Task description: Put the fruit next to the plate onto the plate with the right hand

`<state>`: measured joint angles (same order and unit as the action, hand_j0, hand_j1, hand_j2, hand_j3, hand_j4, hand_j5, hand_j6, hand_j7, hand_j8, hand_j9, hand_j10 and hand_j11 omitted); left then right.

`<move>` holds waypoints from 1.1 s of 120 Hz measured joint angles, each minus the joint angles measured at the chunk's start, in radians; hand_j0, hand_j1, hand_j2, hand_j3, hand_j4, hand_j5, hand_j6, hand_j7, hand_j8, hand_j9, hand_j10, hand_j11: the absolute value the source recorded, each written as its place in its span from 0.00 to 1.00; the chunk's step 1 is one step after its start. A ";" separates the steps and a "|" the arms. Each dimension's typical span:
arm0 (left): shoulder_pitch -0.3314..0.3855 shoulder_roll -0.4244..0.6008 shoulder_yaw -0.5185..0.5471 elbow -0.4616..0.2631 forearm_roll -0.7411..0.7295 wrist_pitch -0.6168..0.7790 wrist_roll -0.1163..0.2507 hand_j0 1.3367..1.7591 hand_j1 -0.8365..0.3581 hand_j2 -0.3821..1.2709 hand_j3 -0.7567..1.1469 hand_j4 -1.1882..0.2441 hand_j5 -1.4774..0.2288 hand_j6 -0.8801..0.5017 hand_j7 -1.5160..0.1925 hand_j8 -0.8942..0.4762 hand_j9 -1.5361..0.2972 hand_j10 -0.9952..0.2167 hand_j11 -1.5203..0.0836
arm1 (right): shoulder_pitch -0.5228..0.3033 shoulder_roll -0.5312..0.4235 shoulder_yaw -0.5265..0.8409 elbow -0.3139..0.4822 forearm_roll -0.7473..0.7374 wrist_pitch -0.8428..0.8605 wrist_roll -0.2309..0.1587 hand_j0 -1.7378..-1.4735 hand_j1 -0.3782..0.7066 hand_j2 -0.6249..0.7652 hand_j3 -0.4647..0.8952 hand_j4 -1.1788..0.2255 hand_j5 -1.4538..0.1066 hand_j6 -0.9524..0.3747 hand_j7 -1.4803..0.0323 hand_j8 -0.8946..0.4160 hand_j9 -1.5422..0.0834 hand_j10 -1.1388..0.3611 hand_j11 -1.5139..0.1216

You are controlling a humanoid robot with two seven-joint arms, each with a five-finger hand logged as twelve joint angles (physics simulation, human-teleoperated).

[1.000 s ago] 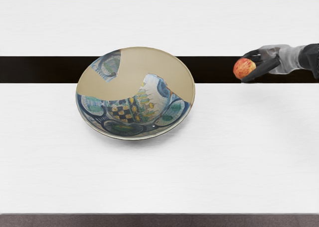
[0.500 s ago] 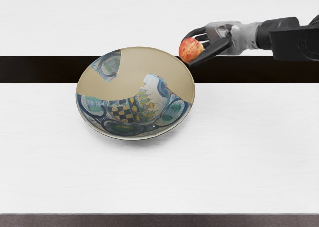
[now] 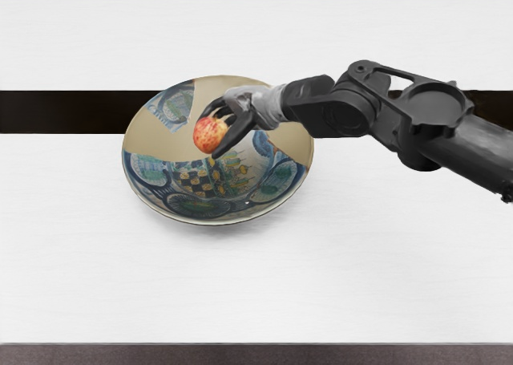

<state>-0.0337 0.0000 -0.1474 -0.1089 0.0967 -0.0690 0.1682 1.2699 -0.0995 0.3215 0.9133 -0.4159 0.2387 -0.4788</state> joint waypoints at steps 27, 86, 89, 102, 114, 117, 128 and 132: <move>0.000 0.000 0.000 0.000 0.000 0.000 0.000 0.76 0.75 0.26 0.40 0.66 0.68 0.46 0.70 0.48 0.67 0.62 0.75 | 0.000 0.081 -0.038 -0.093 -0.061 -0.024 0.006 0.36 0.48 0.44 0.34 0.45 0.23 0.39 0.30 0.29 0.29 0.25 0.27; 0.000 0.000 0.000 0.000 0.000 0.000 0.000 0.76 0.75 0.26 0.40 0.66 0.68 0.46 0.70 0.48 0.67 0.62 0.75 | 0.011 0.086 -0.042 -0.123 -0.071 -0.039 -0.002 0.31 0.19 0.43 0.34 0.71 0.76 0.60 0.81 0.54 0.79 0.63 0.76; 0.000 0.000 0.000 0.000 0.000 0.000 0.000 0.76 0.75 0.26 0.40 0.66 0.68 0.46 0.70 0.48 0.67 0.62 0.75 | 0.015 0.081 -0.039 -0.121 -0.068 -0.038 -0.003 0.31 0.18 0.43 0.34 0.72 0.78 0.61 0.82 0.56 0.80 0.64 0.78; 0.000 0.000 0.000 0.000 0.000 0.000 0.000 0.76 0.75 0.26 0.40 0.66 0.68 0.46 0.70 0.48 0.67 0.62 0.75 | 0.019 0.022 0.011 -0.082 -0.024 -0.010 -0.003 0.31 0.14 0.44 0.34 0.76 0.82 0.64 0.87 0.59 0.84 0.68 0.82; 0.000 0.000 0.000 0.000 0.000 0.000 0.000 0.76 0.75 0.26 0.40 0.66 0.68 0.46 0.70 0.48 0.67 0.62 0.75 | 0.018 -0.106 0.044 0.037 0.106 0.035 -0.001 0.30 0.12 0.44 0.34 0.77 0.85 0.65 0.89 0.61 0.87 0.69 0.85; 0.000 0.000 0.000 0.000 0.000 0.000 0.000 0.76 0.75 0.26 0.40 0.66 0.68 0.46 0.70 0.48 0.67 0.62 0.75 | 0.017 -0.144 0.049 0.071 0.146 0.053 0.000 0.30 0.11 0.44 0.34 0.78 0.85 0.65 0.90 0.61 0.87 0.70 0.85; 0.000 0.000 0.000 0.000 0.000 0.000 0.000 0.76 0.75 0.26 0.40 0.66 0.68 0.46 0.70 0.48 0.67 0.62 0.75 | -0.011 -0.272 0.078 0.178 0.275 0.142 0.017 0.30 0.10 0.44 0.34 0.79 0.87 0.66 0.91 0.63 0.89 0.71 0.86; 0.000 0.000 0.000 0.000 0.000 0.000 0.000 0.76 0.75 0.26 0.40 0.66 0.68 0.46 0.70 0.48 0.67 0.62 0.75 | -0.036 -0.316 0.102 0.211 0.317 0.186 0.024 0.30 0.10 0.44 0.34 0.79 0.87 0.67 0.92 0.63 0.89 0.71 0.87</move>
<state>-0.0337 0.0000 -0.1473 -0.1089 0.0966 -0.0690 0.1684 1.2339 -0.4154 0.4230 1.1238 -0.0989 0.4251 -0.4552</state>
